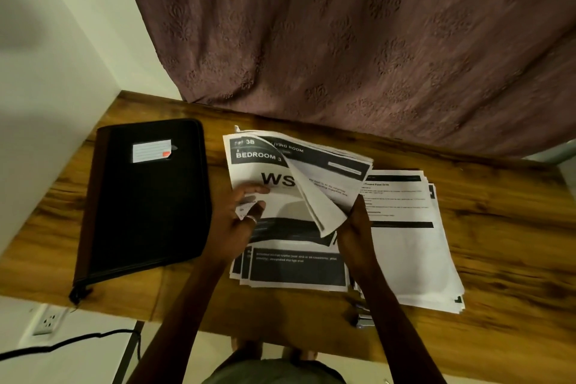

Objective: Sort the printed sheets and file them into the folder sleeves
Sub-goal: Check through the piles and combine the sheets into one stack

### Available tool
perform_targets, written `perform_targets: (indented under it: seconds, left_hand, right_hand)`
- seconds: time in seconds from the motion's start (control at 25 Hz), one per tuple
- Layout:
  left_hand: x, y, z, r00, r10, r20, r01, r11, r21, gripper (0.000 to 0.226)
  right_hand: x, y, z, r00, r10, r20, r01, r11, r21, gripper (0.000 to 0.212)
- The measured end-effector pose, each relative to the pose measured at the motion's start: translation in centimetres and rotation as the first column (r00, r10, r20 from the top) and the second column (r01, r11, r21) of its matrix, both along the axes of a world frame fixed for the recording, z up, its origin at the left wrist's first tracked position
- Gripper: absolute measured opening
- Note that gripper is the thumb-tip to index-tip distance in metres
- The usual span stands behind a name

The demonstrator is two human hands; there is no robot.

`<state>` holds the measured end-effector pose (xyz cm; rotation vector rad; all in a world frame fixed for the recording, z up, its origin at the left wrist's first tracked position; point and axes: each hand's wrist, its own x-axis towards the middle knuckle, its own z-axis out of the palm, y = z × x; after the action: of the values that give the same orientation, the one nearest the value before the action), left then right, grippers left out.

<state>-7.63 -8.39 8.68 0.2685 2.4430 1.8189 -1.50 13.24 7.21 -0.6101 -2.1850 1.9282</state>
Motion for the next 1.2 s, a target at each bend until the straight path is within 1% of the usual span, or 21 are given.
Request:
perform_targets:
  seconds: [0.04, 0.08, 0.12, 0.2, 0.24, 0.28, 0.36, 0.44, 0.52, 0.56, 0.6, 0.64, 0.68, 0.72, 0.8, 0.84, 0.92, 1.0, 1.04, 1.12, 1.2]
  left_hand:
    - [0.2, -0.1, -0.5, 0.999, -0.032, 0.027, 0.033, 0.999, -0.022, 0.034]
    - [0.3, -0.1, -0.9, 0.997, -0.064, 0.047, 0.066, 0.997, -0.044, 0.032]
    - [0.4, -0.2, -1.2, 0.995, -0.087, 0.052, 0.09, 0.993, -0.071, 0.03]
    - [0.2, -0.1, -1.5, 0.995, -0.098, 0.035, 0.102, 0.989, -0.105, 0.026]
    - [0.1, 0.0, -1.4, 0.995, -0.094, 0.025, 0.096, 0.99, -0.103, 0.024]
    - [-0.2, 0.0, -1.1, 0.996, -0.082, 0.023, 0.084, 0.992, -0.09, 0.023]
    - [-0.6, 0.0, -0.1, 0.997, -0.068, 0.036, 0.07, 0.996, -0.054, 0.029]
    - [-0.9, -0.1, 0.6, 0.996, -0.085, 0.031, 0.087, 0.994, -0.059, 0.04]
    - [-1.0, -0.8, 0.8, 0.995, -0.091, 0.036, 0.094, 0.991, -0.095, 0.047]
    - [-1.1, -1.5, 0.8, 0.996, -0.086, 0.036, 0.089, 0.989, -0.116, 0.049]
    - [-1.1, -2.4, 0.5, 0.997, -0.076, 0.027, 0.079, 0.988, -0.132, 0.05]
    - [-1.1, -3.6, 0.3, 0.998, -0.064, 0.018, 0.066, 0.987, -0.144, 0.052]
    - [-1.0, -4.9, 0.0, 0.999, -0.045, 0.016, 0.047, 0.987, -0.155, 0.053]
    - [-0.8, -6.4, -0.3, 1.0, -0.012, 0.028, 0.016, 0.987, -0.158, 0.053]
    - [-0.1, -9.3, -0.7, 0.991, 0.082, 0.102, -0.072, 0.992, -0.104, 0.053]
    - [0.3, -10.5, -0.9, 0.983, 0.114, 0.144, -0.107, 0.993, -0.052, 0.053]
    - [1.0, -12.2, -1.1, 0.974, 0.142, 0.178, -0.143, 0.99, -0.002, 0.053]
    - [1.3, -13.1, -1.5, 0.968, 0.16, 0.196, -0.159, 0.987, -0.023, 0.054]
    - [1.4, -13.3, -1.7, 0.963, 0.165, 0.213, -0.163, 0.986, -0.03, 0.055]
    - [1.6, -13.5, -2.3, 0.956, 0.162, 0.245, -0.155, 0.987, -0.047, 0.055]
    - [1.7, -13.6, -2.6, 0.952, 0.168, 0.254, -0.155, 0.985, -0.071, 0.056]
  right_hand:
    - [0.1, -0.1, -0.5, 1.0, -0.015, 0.016, 0.014, 0.999, 0.033, 0.07]
    - [0.2, -0.1, -0.8, 0.999, -0.025, 0.032, 0.024, 0.999, 0.025, 0.075]
    - [0.2, -0.2, -1.1, 0.998, -0.045, 0.032, 0.046, 0.998, -0.037, 0.08]
    - [-0.3, -0.3, -1.3, 0.993, -0.114, 0.029, 0.117, 0.983, -0.143, 0.079]
    - [-0.7, -0.3, -1.0, 0.99, -0.14, 0.026, 0.142, 0.981, -0.131, 0.075]
    - [-1.2, -0.1, -0.9, 0.987, -0.157, 0.031, 0.159, 0.985, -0.065, 0.072]
    - [-1.7, -0.1, -0.7, 0.986, -0.167, 0.022, 0.166, 0.984, 0.057, 0.067]
    - [-2.1, -0.3, -0.3, 0.994, -0.114, 0.002, 0.112, 0.981, 0.159, 0.059]
    - [-2.5, -0.4, -0.2, 0.998, -0.064, 0.025, 0.055, 0.965, 0.258, 0.048]
    - [-2.6, -0.2, -0.5, 0.998, -0.03, 0.05, 0.015, 0.963, 0.271, 0.041]
    - [-2.6, 0.1, -0.7, 0.996, 0.014, 0.089, -0.035, 0.968, 0.247, 0.033]
    - [-2.4, 0.5, -1.2, 0.988, 0.052, 0.142, -0.079, 0.979, 0.19, 0.027]
    - [-1.8, 1.1, -1.9, 0.975, 0.064, 0.215, -0.106, 0.976, 0.19, 0.022]
    - [-1.2, 1.7, -2.6, 0.955, 0.042, 0.295, -0.126, 0.954, 0.273, 0.02]
    - [0.4, 2.5, -4.2, 0.896, -0.059, 0.439, -0.217, 0.805, 0.552, 0.024]
    - [1.0, 2.5, -4.7, 0.868, -0.107, 0.485, -0.248, 0.751, 0.611, 0.031]
    - [1.7, 2.2, -5.8, 0.822, -0.164, 0.545, -0.252, 0.754, 0.607, 0.052]
    - [1.7, 1.7, -6.3, 0.819, -0.166, 0.55, -0.245, 0.765, 0.596, 0.068]
    - [1.5, 1.7, -6.5, 0.822, -0.161, 0.546, -0.24, 0.771, 0.589, 0.073]
    - [1.2, 1.6, -6.5, 0.824, -0.163, 0.542, -0.208, 0.803, 0.559, 0.072]
    - [0.9, 1.8, -6.5, 0.828, -0.167, 0.535, -0.154, 0.85, 0.504, 0.061]
